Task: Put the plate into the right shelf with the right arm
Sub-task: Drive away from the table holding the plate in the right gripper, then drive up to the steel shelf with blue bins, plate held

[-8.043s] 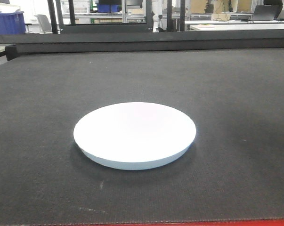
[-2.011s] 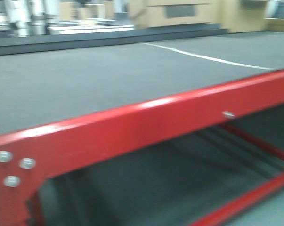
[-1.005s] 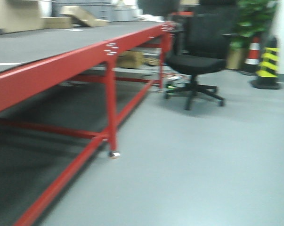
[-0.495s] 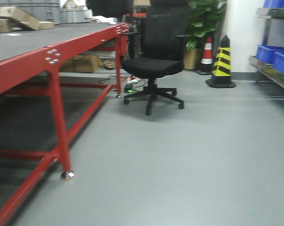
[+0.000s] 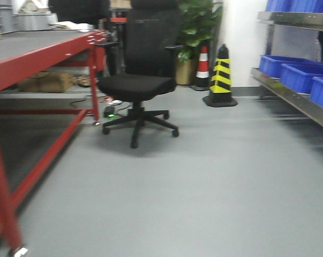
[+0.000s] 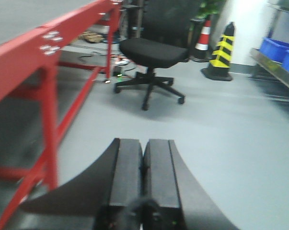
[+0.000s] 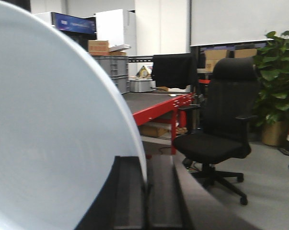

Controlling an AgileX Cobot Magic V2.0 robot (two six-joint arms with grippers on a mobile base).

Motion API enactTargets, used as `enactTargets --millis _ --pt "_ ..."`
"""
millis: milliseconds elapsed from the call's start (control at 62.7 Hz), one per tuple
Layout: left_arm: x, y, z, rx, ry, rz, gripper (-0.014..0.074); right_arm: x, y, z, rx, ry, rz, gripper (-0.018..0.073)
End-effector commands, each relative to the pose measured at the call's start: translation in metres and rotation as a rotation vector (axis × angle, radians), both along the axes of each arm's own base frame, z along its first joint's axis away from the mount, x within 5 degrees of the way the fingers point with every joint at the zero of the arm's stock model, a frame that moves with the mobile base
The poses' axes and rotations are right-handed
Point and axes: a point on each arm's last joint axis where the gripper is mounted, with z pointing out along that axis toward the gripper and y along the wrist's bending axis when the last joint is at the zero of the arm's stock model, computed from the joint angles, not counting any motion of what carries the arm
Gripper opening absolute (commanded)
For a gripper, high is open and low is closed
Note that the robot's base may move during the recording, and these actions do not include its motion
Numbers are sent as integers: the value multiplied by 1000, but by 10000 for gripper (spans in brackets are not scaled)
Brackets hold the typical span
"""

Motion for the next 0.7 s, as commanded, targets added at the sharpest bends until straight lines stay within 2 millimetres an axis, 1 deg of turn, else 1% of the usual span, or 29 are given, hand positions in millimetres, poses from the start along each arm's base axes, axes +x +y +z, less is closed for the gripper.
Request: enactTargets --millis 0,686 --pt "0 0 5 -13 -78 -7 -47 -3 -1 17 45 -103 2 56" --pt "0 0 5 -13 -78 -7 -47 -3 -1 17 45 -103 2 56"
